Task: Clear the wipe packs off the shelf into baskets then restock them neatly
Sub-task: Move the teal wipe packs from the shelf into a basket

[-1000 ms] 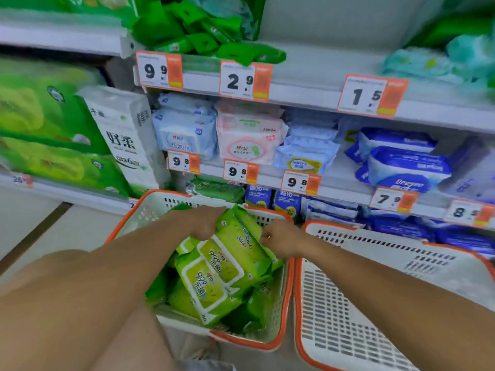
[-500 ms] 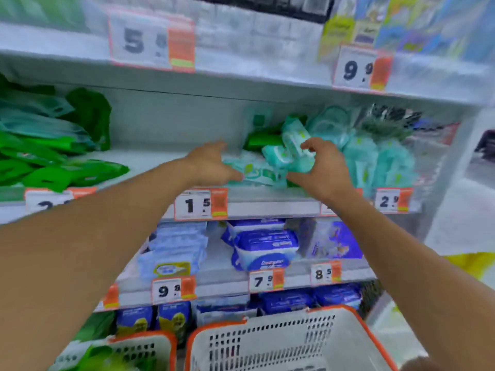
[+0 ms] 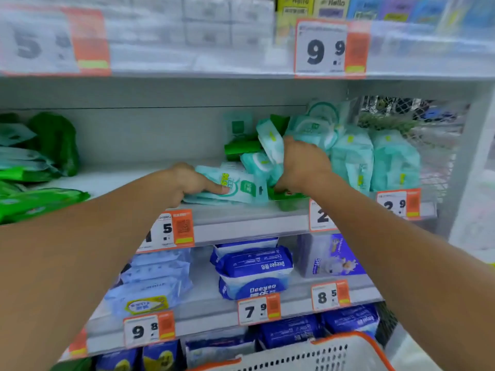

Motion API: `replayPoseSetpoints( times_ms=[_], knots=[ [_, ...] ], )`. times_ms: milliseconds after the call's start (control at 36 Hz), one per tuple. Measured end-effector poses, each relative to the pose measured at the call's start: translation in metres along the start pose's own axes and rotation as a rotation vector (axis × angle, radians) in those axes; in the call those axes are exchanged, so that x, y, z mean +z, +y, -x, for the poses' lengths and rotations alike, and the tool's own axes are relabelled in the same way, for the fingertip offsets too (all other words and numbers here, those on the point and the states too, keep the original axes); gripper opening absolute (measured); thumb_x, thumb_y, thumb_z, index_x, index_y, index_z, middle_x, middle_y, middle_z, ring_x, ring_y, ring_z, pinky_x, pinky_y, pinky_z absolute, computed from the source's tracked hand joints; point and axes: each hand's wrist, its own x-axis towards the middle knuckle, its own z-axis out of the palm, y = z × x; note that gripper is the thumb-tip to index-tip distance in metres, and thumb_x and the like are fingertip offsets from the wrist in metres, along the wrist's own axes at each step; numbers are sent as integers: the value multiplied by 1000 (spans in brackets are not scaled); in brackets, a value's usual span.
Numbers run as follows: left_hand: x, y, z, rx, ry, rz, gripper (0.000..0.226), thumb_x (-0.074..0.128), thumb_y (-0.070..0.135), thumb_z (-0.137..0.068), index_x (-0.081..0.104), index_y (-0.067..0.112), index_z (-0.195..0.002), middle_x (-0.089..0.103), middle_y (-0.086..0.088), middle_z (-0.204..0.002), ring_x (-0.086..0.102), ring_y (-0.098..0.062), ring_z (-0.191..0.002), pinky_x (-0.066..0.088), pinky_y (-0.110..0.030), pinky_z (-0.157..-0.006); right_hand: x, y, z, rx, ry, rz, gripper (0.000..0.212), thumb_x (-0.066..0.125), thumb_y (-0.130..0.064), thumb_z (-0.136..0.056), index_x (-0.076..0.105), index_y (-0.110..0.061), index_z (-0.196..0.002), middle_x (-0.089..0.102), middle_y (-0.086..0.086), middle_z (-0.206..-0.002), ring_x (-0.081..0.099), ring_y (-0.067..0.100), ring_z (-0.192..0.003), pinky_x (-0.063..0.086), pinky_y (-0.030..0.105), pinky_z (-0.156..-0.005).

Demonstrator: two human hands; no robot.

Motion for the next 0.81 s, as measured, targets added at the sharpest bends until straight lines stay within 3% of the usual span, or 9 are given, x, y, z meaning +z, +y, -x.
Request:
replayPoseSetpoints(
  times_ms=[56, 194, 278, 361, 444, 500, 611, 694, 806],
  knots=[
    [-13, -13, -16, 31, -1, 105, 126, 99, 45, -1, 66, 9, -117, 75, -5, -108, 72, -23, -99, 54, -40, -95, -2, -6, -3, -82, 19, 77, 68, 84, -34, -65, 50, -13, -120, 59, 9, -111, 56, 32, -110, 41, 34, -74],
    [-48, -23, -3, 97, 139, 268, 130, 97, 32, 0, 57, 9, -122, 74, -7, -107, 73, -25, -91, 59, -44, -85, 9, -21, -8, -203, -43, 71, 103, 85, -36, -68, 26, -9, -148, 44, 19, -135, 46, 38, -124, 45, 41, -97],
    [-58, -24, 20, 90, 167, 306, 81, 99, 16, -39, 65, 5, -112, 74, -10, -103, 73, -24, -89, 58, -38, -86, 9, -31, -15, -146, -180, 64, 127, 86, -29, -67, -1, -17, -158, 34, 24, -147, 45, 44, -128, 47, 46, -100],
    [-65, -34, 28, 75, 181, 354, 40, 87, 0, -65, 69, 6, -100, 75, -9, -98, 73, -19, -81, 60, -30, -76, -1, -38, -19, -92, -279, 58, 129, 85, -21, -70, -10, -25, -158, 31, 23, -151, 45, 44, -132, 48, 46, -103],
    [-72, -44, 34, 99, 193, 394, 48, 84, 0, -69, 67, 9, -113, 75, -8, -103, 73, -22, -88, 59, -36, -80, -8, -42, -17, -169, -245, 43, 109, 79, -16, -72, 12, -18, -158, 45, 20, -136, 55, 39, -121, 49, 31, -87],
    [-76, -48, 38, 118, 203, 413, 53, 83, 2, -73, 63, 13, -120, 75, -6, -106, 73, -23, -91, 60, -37, -77, -10, -42, -13, -264, -198, -27, 98, 79, -13, -70, 30, -15, -155, 56, 16, -134, 59, 33, -118, 48, 26, -88],
    [-86, -51, 47, 169, 237, 419, 50, 80, 3, -79, 60, 18, -122, 74, -2, -106, 72, -18, -84, 60, -31, -60, -8, -45, 1, -399, -92, -378, 66, 84, -4, -66, 65, -12, -128, 71, 8, -115, 66, 15, -100, 54, 35, -94],
    [-97, -57, 54, 186, 241, 383, 47, 79, 3, -79, 62, 17, -121, 73, 0, -102, 71, -12, -77, 59, -24, -53, -8, -44, 6, -392, -49, -398, 59, 89, -13, -67, 68, -11, -122, 71, 8, -114, 66, 18, -104, 52, 36, -96],
    [-111, -68, 59, 230, 420, 105, 45, 91, 9, -64, 67, 10, -102, 71, -4, -89, 64, -15, -68, 53, -25, -56, -7, -33, 1, -278, -220, 2, 84, 91, -29, -67, 52, -15, -140, 60, 10, -134, 56, 32, -121, 47, 35, -97]
  ],
)
